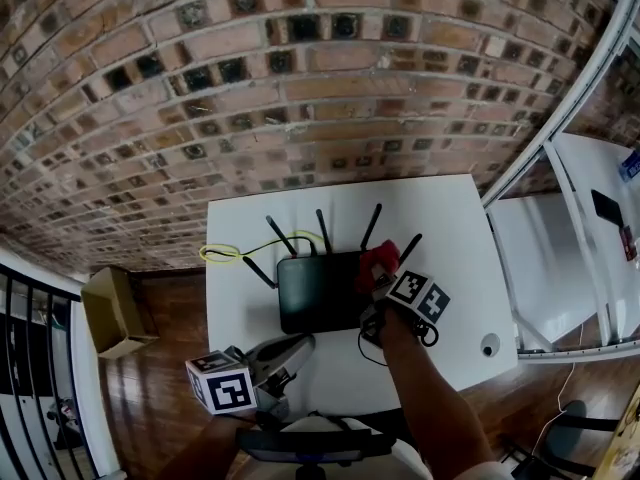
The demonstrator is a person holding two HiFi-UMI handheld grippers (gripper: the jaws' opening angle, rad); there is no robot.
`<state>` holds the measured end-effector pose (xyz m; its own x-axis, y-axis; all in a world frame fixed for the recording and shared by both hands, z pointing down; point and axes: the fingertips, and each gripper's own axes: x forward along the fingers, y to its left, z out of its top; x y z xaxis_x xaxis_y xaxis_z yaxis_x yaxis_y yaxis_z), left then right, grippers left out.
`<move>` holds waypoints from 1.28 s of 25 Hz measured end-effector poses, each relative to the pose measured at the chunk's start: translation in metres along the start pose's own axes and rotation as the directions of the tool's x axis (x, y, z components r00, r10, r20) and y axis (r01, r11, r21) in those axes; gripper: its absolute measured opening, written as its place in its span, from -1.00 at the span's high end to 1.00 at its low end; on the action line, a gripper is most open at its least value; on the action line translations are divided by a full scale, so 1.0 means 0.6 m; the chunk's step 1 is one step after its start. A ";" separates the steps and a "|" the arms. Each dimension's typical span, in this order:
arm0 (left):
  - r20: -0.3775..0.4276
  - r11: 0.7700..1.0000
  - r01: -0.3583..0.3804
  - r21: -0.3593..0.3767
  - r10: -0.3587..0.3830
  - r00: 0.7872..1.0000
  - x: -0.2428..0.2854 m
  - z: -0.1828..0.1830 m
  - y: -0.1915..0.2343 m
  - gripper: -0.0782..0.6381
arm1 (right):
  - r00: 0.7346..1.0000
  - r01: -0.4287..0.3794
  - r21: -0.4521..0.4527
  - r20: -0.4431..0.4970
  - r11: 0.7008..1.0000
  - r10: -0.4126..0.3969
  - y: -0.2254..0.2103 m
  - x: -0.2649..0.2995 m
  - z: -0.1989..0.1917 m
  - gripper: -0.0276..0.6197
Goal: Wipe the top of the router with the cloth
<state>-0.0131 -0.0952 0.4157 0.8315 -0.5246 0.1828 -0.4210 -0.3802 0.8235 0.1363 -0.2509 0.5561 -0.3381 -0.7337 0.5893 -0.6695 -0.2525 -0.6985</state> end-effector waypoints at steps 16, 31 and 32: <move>0.009 1.000 0.027 0.003 -0.027 1.000 -0.021 0.009 -0.004 0.69 | 0.994 -0.079 -0.376 -0.103 0.923 0.044 0.082 -0.068 -0.005 0.48; 0.068 1.000 0.028 0.013 -0.029 0.997 -0.085 0.022 0.017 0.69 | 0.915 0.205 -0.769 -0.070 0.606 -0.398 0.010 -0.037 -0.020 0.47; 0.071 1.000 0.021 0.012 -0.022 0.997 -0.091 0.023 0.023 0.69 | 0.910 0.218 -0.770 -0.062 0.600 -0.411 0.010 -0.034 -0.020 0.47</move>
<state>-0.0691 -0.0822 0.4098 0.8128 -0.5687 0.1265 -0.4078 -0.4003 0.8206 0.1311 -0.2302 0.5447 -0.0737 -0.5244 0.8482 -0.9845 0.1742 0.0222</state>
